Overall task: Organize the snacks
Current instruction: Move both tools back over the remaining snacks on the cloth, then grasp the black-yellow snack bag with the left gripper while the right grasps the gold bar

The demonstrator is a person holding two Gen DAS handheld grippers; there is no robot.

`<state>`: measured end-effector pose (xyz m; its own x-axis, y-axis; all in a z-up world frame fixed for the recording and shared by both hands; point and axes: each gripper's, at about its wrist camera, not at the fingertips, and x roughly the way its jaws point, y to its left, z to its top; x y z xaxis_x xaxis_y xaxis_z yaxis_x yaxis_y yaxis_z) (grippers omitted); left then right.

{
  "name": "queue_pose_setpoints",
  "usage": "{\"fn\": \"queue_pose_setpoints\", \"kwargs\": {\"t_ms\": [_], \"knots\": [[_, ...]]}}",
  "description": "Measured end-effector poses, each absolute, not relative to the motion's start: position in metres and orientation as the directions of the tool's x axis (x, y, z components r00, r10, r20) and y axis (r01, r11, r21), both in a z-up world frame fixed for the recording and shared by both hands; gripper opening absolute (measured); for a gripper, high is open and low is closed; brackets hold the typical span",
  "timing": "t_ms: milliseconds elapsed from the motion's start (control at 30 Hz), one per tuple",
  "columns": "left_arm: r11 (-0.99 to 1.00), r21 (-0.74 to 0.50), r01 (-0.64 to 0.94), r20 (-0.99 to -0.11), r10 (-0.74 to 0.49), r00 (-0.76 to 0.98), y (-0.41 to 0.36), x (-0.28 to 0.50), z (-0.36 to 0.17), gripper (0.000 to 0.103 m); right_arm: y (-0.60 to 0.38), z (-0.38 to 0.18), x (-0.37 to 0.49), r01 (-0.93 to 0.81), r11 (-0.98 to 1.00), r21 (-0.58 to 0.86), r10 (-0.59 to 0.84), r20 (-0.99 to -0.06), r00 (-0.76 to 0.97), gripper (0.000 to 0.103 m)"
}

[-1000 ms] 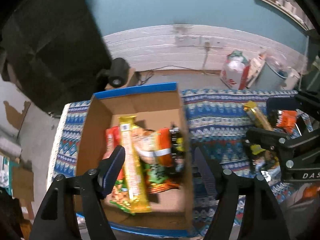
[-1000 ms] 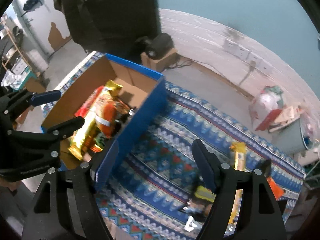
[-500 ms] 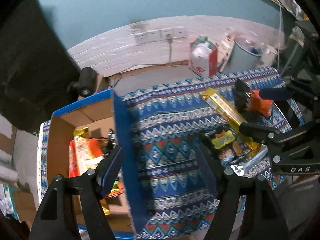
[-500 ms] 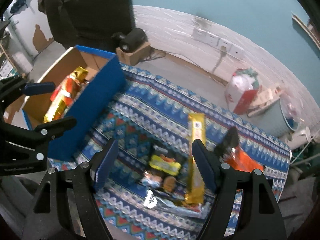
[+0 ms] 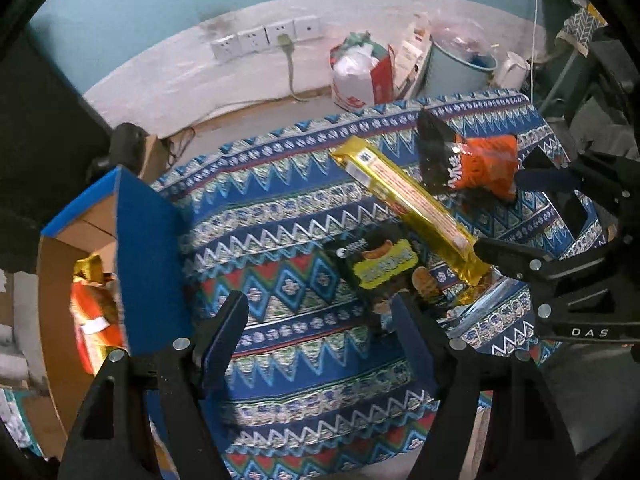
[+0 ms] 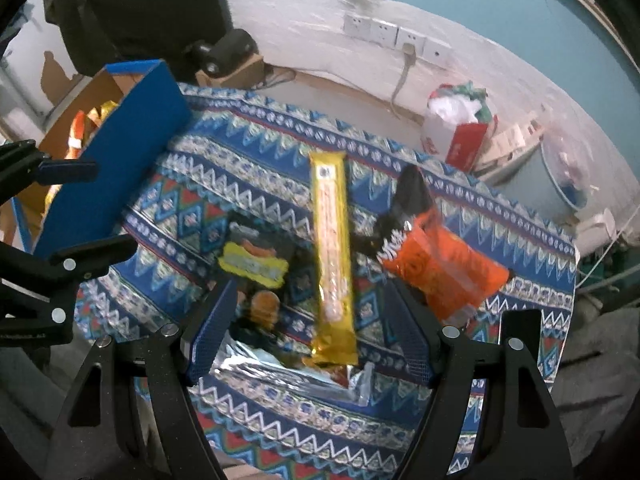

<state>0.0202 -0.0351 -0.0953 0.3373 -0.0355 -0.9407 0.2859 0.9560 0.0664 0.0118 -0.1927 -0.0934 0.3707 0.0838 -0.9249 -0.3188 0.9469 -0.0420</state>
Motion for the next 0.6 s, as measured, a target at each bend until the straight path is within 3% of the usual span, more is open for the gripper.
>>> {"fn": "queue_pose_setpoints", "kwargs": {"t_ms": [600], "knots": [[0.978, -0.124, 0.167, -0.972, -0.153, 0.177, -0.064, 0.053, -0.164, 0.080, -0.227, -0.148, 0.011, -0.280, 0.959, -0.050, 0.027, -0.964, 0.266, 0.076]]}}
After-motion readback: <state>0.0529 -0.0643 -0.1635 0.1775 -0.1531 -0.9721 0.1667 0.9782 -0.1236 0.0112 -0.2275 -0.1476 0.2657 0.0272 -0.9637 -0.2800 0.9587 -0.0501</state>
